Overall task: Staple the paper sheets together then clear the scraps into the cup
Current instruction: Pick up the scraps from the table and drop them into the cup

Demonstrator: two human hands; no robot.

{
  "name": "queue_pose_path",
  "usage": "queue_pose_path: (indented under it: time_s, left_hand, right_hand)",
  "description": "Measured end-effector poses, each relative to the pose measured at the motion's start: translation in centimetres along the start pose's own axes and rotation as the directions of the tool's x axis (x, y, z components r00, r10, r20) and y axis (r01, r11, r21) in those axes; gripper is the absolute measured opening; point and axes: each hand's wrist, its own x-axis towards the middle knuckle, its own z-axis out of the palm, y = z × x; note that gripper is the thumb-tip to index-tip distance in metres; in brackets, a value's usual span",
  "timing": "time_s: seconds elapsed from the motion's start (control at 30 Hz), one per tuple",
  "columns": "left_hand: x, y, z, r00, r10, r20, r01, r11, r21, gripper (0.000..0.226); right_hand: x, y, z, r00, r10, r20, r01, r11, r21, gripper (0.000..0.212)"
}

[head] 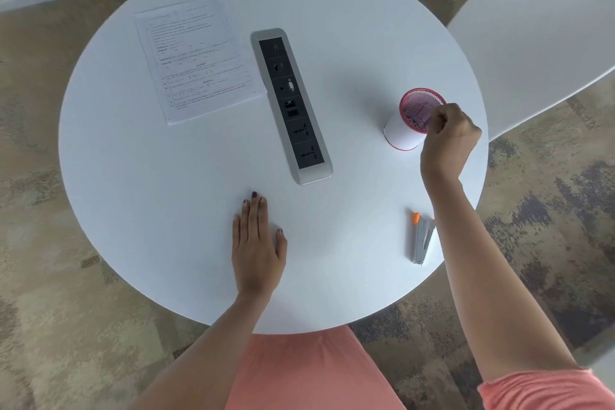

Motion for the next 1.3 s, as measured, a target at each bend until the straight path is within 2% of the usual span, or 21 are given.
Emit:
queue_pose_path:
  time_s: [0.27,0.43,0.5,0.6,0.77,0.9,1.03,1.13,1.3]
  left_hand:
    - [0.0,-0.1,0.0,1.0,0.003,-0.001,-0.003,1.0,0.003,0.06]
    - [0.0,0.0,-0.1,1.0,0.005,-0.008,-0.005,1.0,-0.001,0.06]
    - [0.0,0.0,-0.1,1.0,0.004,-0.009,-0.004,1.0,-0.002,0.06]
    - [0.0,0.0,-0.1,1.0,0.005,-0.007,-0.005,1.0,-0.007,0.06]
    - [0.0,0.0,-0.1,1.0,0.002,-0.012,-0.002,1.0,-0.002,0.062]
    - [0.0,0.1,-0.1,1.0,0.005,-0.025,-0.005,1.0,-0.007,0.061]
    - [0.0,0.0,-0.1,1.0,0.006,-0.026,-0.006,1.0,-0.004,0.061]
    - [-0.1,0.0,-0.1,1.0,0.012,-0.026,-0.012,1.0,0.002,0.061]
    - [0.0,0.0,-0.1,1.0,0.009,-0.019,-0.009,1.0,-0.003,0.06]
  right_hand:
    - [0.8,-0.3,0.4,1.0,0.006,0.027,-0.006,1.0,0.004,0.023]
    - [-2.8,-1.5,-0.6,0.998,-0.016,-0.068,0.02,0.998,0.058,0.012]
    - [-6.0,-1.7,-1.2,1.0,-0.027,0.007,0.026,0.991,0.132,0.012]
    - [-12.2,-1.9,-1.9,0.977,-0.033,0.21,-0.01,0.98,0.2,0.01]
    - [-20.1,-1.7,-2.9,0.859,0.091,0.505,-0.194,0.969,0.155,0.012]
    - [-21.8,-1.5,-3.6,0.804,0.145,0.577,-0.24,0.967,0.091,0.014]
    - [-21.3,-1.6,-3.4,0.777,0.116,0.619,-0.177,0.983,0.038,0.012]
    - [-21.5,-1.9,-3.0,0.786,0.039,0.617,-0.039,0.999,-0.013,0.011]
    - [-22.0,-2.0,-2.4,0.762,0.003,0.647,0.115,0.983,-0.14,0.025]
